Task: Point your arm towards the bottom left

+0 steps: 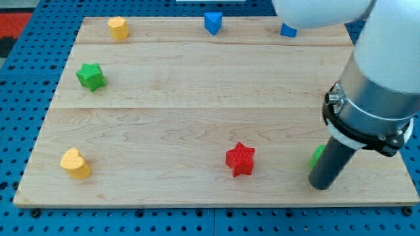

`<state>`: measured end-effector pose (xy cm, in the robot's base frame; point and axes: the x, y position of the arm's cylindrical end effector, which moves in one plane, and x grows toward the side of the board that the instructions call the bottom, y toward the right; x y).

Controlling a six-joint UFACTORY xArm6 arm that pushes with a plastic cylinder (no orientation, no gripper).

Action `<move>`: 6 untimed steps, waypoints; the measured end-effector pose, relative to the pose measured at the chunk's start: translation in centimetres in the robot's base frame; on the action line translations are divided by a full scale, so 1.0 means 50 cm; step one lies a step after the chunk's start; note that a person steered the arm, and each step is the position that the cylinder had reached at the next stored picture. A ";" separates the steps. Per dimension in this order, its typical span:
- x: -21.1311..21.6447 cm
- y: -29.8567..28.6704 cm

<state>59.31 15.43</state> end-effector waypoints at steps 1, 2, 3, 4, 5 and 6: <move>0.037 -0.180; 0.048 -0.372; 0.048 -0.702; 0.018 -0.909; -0.040 -0.844; -0.053 -0.708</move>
